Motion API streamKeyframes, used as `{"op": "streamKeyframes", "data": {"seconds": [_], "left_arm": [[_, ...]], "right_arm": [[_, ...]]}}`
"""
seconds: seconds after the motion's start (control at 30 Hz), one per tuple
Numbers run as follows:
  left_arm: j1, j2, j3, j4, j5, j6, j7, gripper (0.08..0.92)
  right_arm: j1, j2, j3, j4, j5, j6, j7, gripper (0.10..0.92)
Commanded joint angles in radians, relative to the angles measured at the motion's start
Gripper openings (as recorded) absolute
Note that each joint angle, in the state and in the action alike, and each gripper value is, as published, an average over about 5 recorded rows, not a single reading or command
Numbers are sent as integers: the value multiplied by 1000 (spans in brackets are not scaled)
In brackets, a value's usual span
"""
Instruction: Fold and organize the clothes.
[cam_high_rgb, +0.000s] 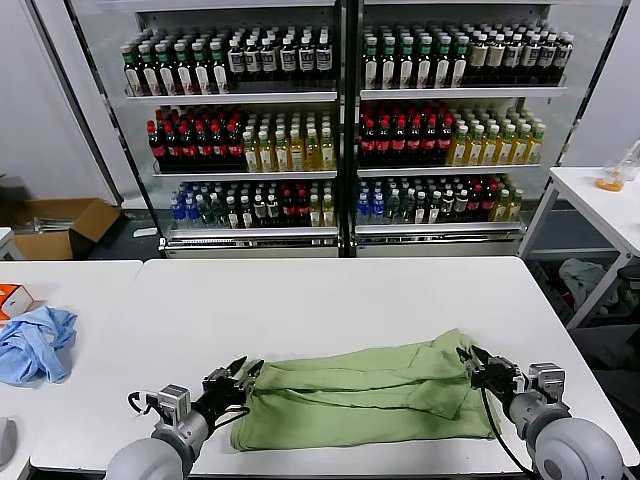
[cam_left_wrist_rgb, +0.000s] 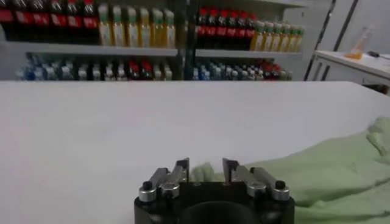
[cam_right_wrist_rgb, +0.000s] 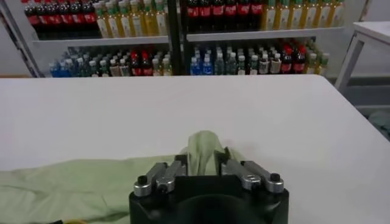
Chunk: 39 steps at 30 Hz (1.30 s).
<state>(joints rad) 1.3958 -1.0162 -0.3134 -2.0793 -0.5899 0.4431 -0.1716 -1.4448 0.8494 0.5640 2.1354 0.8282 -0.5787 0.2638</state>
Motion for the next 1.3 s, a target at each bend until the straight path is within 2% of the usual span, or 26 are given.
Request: {"op": "streamKeyframes", "data": {"seconds": [0.03,0.17,0.33,0.47,0.97,1.23,1.3], "left_arm": [[135,-195,40,-17,277,-50,-156,551],[142,-250,46,32,326,-52,-180,664],[144,-274,51,52,343,-52,-185,788],[145,-279,53,55,343,-52,-179,795],[145,-265,1,45,260,-50,-105,376],[161,-187,-216,25,106,-48,-68,146],[173,-156,-289,26,51,-48,-61,112]], "right_arm": [[-25,2,6,30,-39,1,-2,542],[-19,-4,1,25,-40,1,-2,672],[-8,-12,-6,20,-38,2,-3,793],[-2,-20,-8,19,-34,3,-3,820],[7,-36,-3,31,-13,6,-2,823],[12,-45,4,33,-5,14,-3,823],[16,-46,3,31,-4,17,-5,823]]}}
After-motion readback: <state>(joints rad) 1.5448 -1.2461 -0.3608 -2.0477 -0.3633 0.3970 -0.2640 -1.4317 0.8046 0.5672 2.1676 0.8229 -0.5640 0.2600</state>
